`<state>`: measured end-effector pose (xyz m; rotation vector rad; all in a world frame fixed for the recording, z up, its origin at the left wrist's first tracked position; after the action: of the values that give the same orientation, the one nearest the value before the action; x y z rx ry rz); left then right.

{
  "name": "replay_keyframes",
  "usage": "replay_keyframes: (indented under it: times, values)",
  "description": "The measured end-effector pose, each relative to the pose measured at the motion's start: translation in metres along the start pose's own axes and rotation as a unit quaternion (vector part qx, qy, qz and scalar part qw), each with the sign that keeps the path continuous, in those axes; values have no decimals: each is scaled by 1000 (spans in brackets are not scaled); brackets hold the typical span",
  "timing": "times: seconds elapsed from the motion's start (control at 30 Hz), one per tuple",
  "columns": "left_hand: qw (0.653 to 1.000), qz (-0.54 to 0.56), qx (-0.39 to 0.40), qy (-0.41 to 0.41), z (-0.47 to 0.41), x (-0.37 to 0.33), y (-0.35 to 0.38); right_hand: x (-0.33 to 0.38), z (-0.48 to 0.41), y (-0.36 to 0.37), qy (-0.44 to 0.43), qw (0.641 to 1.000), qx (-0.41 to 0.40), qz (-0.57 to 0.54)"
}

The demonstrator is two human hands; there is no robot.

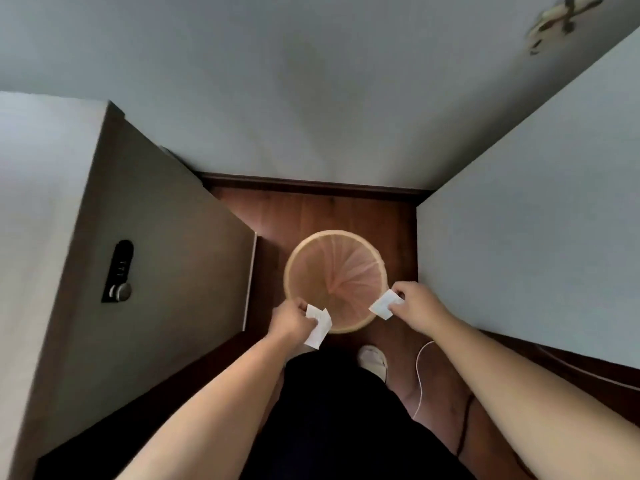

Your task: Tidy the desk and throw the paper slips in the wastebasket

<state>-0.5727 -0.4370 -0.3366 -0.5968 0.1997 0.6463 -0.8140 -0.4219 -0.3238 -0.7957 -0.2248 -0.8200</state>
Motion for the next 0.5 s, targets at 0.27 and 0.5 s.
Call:
replay_keyframes:
  times: [0.27, 0.5]
  values:
    - [999, 29, -24, -2, -52, 3, 19, -1, -54, 43, 2, 999, -36, 3]
    - [1000, 15, 25, 5, -35, -10, 2, 8, -41, 26, -34, 998, -30, 48]
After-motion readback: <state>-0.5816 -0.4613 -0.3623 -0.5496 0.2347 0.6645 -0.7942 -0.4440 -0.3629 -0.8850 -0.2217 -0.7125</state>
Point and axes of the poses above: each hand's wrist, its own z-axis away from the middle knuckle, its own y-axis out of the palm, x = y × z, the point moved 4 cm from there along -z, towards the middle knuckle, and after that the axes turned 5 degrees about -z, right-handed, at the moved point
